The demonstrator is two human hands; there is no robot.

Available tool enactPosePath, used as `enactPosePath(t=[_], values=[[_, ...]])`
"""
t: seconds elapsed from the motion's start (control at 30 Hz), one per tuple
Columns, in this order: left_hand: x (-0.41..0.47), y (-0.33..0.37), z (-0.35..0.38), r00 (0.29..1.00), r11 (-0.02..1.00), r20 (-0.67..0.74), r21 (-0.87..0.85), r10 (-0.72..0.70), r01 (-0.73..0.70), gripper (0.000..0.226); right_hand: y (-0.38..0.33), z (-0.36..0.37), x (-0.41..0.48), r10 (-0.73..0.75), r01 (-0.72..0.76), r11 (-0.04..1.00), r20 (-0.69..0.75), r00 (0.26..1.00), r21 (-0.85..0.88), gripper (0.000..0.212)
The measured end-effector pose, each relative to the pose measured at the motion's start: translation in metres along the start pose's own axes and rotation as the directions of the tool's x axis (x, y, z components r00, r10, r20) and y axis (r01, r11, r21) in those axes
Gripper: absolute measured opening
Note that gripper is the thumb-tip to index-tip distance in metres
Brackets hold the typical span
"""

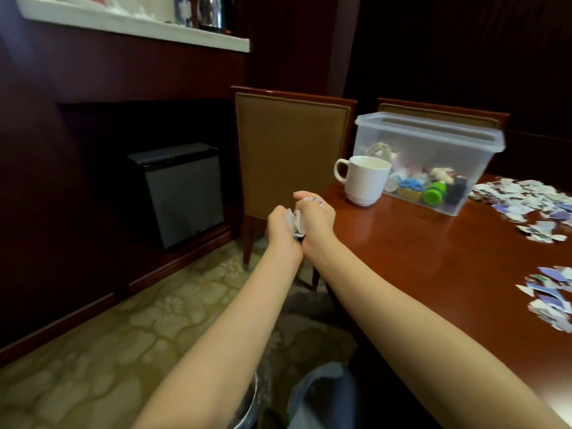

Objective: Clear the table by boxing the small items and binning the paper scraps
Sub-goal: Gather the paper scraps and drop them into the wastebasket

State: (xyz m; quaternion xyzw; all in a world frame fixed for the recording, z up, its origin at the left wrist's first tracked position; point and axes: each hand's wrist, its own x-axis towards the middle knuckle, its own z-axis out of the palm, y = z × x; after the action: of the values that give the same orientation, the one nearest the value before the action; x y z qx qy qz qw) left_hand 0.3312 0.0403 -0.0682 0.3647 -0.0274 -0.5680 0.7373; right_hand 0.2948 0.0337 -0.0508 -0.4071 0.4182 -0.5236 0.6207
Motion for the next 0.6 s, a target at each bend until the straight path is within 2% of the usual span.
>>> enactPosePath(t=[0.37, 0.6], values=[[-0.002, 0.033, -0.079, 0.998, 0.997, -0.050, -0.072, 0.030, -0.034, 0.033, 0.078, 0.053, -0.011, 0.119, -0.110, 0.986, 0.065, 0.991, -0.125, 0.034], [0.014, 0.017, -0.158, 0.971, 0.998, -0.240, -0.060, -0.011, -0.004, 0.036, 0.161, 0.061, -0.029, 0.295, -0.293, 0.942, -0.012, 0.955, -0.162, 0.032]])
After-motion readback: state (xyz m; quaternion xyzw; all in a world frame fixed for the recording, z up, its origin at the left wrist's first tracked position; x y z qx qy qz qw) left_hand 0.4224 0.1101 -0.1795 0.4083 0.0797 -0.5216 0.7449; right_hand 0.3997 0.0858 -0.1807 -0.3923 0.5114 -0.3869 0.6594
